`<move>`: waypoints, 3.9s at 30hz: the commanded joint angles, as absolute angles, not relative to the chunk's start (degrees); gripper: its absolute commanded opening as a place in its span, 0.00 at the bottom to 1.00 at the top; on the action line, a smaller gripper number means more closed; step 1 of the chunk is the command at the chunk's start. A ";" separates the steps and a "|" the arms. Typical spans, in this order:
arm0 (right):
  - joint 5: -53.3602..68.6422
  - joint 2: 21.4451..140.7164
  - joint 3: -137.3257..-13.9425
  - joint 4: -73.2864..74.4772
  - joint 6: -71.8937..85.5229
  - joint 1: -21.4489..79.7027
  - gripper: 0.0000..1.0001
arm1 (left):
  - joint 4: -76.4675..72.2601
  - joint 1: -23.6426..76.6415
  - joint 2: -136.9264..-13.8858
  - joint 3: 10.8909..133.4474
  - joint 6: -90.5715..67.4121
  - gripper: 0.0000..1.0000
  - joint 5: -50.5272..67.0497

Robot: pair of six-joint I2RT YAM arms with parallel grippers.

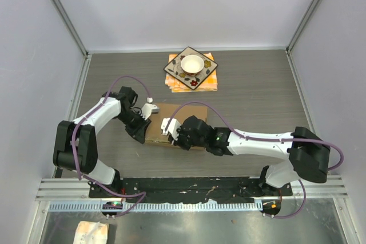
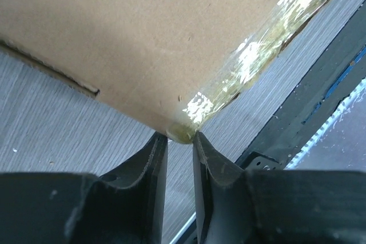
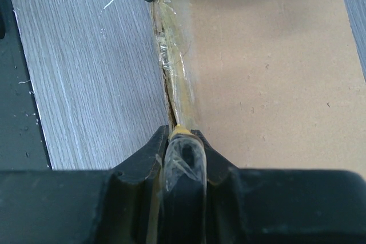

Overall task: Unpack the express box
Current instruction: Cut the express box at the center of the board.

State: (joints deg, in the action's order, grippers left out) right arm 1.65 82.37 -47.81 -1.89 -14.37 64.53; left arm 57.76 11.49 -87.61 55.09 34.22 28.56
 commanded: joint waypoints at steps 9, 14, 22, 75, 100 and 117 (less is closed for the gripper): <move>-4.31 76.91 -45.97 11.78 -13.80 62.67 0.01 | 54.14 9.14 -88.51 54.05 40.34 0.00 10.46; -1.33 78.39 -45.97 9.41 -12.04 62.67 0.01 | 57.82 8.79 -87.28 57.55 39.12 0.00 17.29; 2.72 83.85 -48.43 3.53 -10.28 63.46 0.01 | 61.53 8.88 -85.60 63.02 29.54 0.35 36.55; 0.18 76.82 -47.03 7.91 -8.88 66.53 0.01 | 46.15 21.97 -96.59 57.48 27.33 0.00 11.79; -4.39 77.33 -50.71 28.99 -2.20 68.11 0.01 | 46.05 15.48 -95.80 58.27 31.37 0.00 7.47; -5.10 80.68 -55.37 36.12 -0.09 71.28 0.01 | 46.67 7.12 -95.01 57.92 36.74 0.00 6.41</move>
State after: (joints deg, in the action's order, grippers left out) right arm -4.27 80.31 -54.15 26.17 -1.63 70.63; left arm 55.27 9.98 -91.77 61.10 28.42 30.50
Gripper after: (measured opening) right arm 0.236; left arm 0.036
